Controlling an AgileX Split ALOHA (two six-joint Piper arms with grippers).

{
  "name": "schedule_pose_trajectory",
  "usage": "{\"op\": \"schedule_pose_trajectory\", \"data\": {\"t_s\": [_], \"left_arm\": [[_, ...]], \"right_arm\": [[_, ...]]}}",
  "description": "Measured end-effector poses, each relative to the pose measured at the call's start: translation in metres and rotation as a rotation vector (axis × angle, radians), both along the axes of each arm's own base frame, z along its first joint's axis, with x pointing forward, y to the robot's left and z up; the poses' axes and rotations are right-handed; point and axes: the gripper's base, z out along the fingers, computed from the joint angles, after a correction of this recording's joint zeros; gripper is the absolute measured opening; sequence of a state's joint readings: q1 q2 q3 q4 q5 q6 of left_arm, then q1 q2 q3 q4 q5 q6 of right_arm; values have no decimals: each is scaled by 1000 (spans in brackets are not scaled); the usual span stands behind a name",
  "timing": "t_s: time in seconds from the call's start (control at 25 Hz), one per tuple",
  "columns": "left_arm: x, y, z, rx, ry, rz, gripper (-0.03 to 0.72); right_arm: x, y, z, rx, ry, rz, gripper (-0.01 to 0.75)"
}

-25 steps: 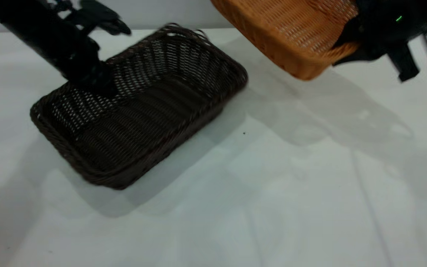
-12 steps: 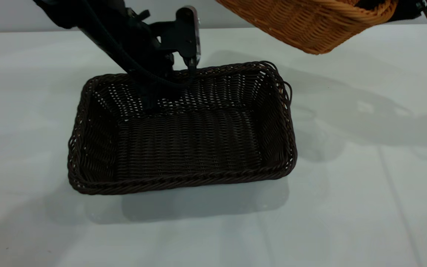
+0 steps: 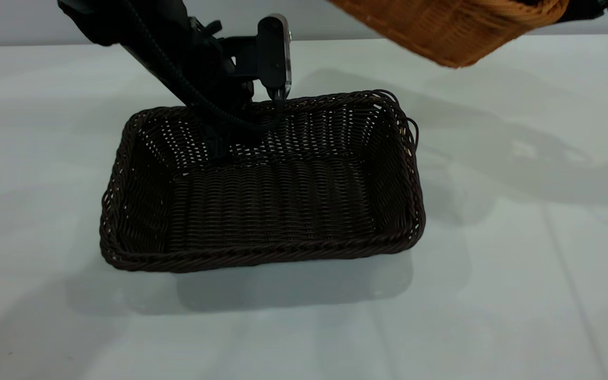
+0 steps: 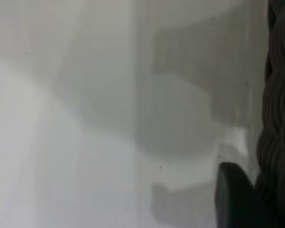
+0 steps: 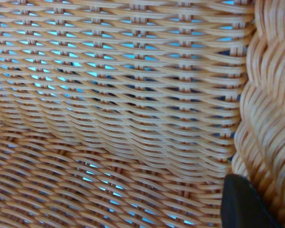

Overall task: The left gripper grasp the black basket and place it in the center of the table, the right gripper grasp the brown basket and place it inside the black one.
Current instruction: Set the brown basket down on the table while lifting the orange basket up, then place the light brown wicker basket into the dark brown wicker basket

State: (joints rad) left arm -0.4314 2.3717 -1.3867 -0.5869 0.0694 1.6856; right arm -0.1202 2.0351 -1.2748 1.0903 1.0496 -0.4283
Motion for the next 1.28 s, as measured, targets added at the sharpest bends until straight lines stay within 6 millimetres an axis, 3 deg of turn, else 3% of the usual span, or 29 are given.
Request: {"op": "schedule_pose_trajectory", "data": {"t_s": [0.16,0.32,0.44,0.68,0.84,1.0,1.12,1.28], "left_arm": [[2,-1,4,0,-31,1,354],[4,-5,29,-22,-75,-9,439],[2,-8,68,-63,-107,-25,449],[-17,0,187,-215,-272,34,450],[-43,12,272,-356,-410,90,450],[-74,27,333,-460,-525,111,451],[-91,35,360,-500,-589,106,451],[-105,41,378,-525,-631,99,451]], "right_arm": [[9,-15,14,17,-45,-19,76],[17,-33,28,21,-84,-50,76],[21,-45,34,21,-96,-86,77],[16,-48,34,13,-70,-44,78],[12,-22,28,-64,-51,88,79],[5,19,23,-134,-40,256,80],[-4,64,20,-171,-41,405,80],[-16,117,16,-208,-70,519,80]]}}
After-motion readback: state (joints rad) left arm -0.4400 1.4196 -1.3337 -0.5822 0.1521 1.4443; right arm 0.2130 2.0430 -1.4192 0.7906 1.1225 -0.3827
